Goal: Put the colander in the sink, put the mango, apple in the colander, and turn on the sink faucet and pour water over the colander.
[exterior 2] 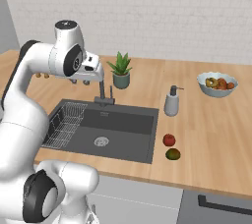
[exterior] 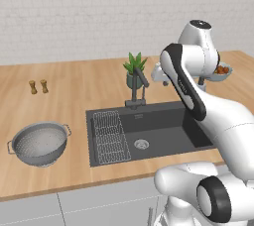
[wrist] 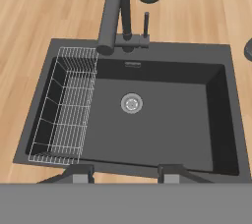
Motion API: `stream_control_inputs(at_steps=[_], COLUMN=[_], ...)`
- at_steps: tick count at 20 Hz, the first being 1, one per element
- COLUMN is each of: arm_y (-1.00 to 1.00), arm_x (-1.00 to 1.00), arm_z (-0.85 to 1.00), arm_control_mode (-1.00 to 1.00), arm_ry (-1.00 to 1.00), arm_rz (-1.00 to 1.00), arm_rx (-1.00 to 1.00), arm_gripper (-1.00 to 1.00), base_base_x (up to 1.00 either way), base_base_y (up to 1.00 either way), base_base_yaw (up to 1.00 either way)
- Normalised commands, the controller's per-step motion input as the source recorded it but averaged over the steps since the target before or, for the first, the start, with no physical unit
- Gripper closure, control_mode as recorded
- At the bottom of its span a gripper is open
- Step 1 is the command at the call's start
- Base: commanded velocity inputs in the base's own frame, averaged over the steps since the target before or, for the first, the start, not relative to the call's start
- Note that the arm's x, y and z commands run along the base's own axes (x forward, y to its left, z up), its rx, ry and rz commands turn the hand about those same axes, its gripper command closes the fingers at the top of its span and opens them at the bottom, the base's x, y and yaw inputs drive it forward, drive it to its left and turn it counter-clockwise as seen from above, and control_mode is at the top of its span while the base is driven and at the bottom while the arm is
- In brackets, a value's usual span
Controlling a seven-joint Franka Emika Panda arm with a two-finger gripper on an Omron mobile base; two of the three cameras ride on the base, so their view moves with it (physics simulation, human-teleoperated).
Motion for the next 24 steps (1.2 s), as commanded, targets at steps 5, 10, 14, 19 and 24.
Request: stream_control_inputs(at_steps=[5, 10, 14, 19, 24], arm_y=[0.01, 0.09, 0.46, 0.88, 1.0], arm_x=[0.0, -0.2, -0.87, -0.69, -0.08], arm_z=[0.0, -0.01, -0.12, -0.23, -0.39], arm_control_mode=[-1.0, -1.0, -1.0, -1.0, -1.0], arm_ry=[0.0, 0.0, -0.12, -0.05, 0.01], arm_rz=[0.0, 0.01, 0.0, -0.01, -0.1], arm_rx=[0.0, 0.0, 0.0, 0.0, 0.05], arm_gripper=[-1.0, -1.0, -1.0, -1.0, -1.0], base_base_x=[0.0, 0.0, 0.0, 0.0, 0.0], base_base_y=[0.0, 0.0, 0.0, 0.0, 0.0], base_base_yaw=[0.0, 0.0, 0.0, 0.0, 0.0])
